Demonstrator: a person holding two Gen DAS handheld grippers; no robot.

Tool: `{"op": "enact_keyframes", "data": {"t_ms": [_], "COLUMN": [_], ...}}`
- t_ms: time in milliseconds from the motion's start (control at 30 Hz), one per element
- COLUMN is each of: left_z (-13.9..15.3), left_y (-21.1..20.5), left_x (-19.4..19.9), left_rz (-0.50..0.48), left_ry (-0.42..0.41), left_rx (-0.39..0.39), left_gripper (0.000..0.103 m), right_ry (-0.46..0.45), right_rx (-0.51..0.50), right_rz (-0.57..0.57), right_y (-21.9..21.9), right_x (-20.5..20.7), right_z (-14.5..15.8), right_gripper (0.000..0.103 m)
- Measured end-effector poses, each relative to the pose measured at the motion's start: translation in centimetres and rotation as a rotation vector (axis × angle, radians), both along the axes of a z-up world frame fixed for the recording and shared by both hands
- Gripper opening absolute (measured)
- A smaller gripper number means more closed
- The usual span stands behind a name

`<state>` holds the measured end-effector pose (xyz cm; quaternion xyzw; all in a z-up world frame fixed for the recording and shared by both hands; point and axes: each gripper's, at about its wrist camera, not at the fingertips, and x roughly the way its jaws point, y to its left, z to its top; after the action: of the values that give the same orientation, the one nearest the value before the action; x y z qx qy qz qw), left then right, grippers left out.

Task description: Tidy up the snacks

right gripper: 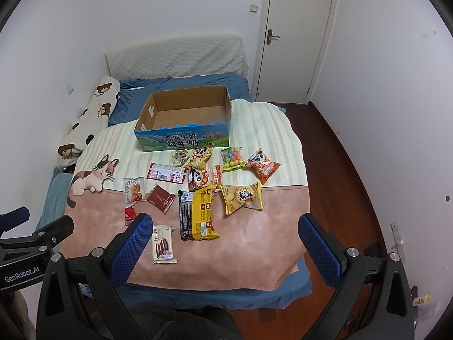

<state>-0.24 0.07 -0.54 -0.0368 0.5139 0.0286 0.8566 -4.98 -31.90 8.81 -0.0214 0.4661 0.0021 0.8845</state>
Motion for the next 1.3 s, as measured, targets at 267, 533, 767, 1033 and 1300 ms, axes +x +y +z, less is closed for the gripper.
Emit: {"op": "enact_keyframes", "data": {"t_ms": [267, 533, 767, 1033, 1300], "left_z": [0.13, 0.30, 0.55, 0.70, 0.89], "left_y": [0.05, -0.06, -0.18, -0.27, -0.37], "left_x": [-0.09, -0.12, -0.15, -0.04, 0.04], "left_rz": [-0.001, -0.002, -0.005, -0.007, -0.008], "left_ry": [0.000, 0.000, -0.004, -0.005, -0.005], "left_rx": [-0.004, -0.004, -0.002, -0.001, 0.000], "left_gripper": [0.103, 0.103, 0.103, 0.103, 0.103], "right_ry": [0.003, 0.003, -0.002, -0.003, -0.004], "right_rx": [0.006, 0.011, 0.018, 0.021, 0.022], "right_rz": [-0.001, 0.000, -0.001, -0.001, -0.002], "right_y": [0.08, 0.03, -0.16, -0.13, -0.09], "right_x": [-0.04, -0.08, 0.00, 0.12, -0.01], "right_z": [0.11, 0.31, 0.72, 0.78, 0.79], "right_gripper": [0.103, 0.103, 0.103, 0.103, 0.103]}}
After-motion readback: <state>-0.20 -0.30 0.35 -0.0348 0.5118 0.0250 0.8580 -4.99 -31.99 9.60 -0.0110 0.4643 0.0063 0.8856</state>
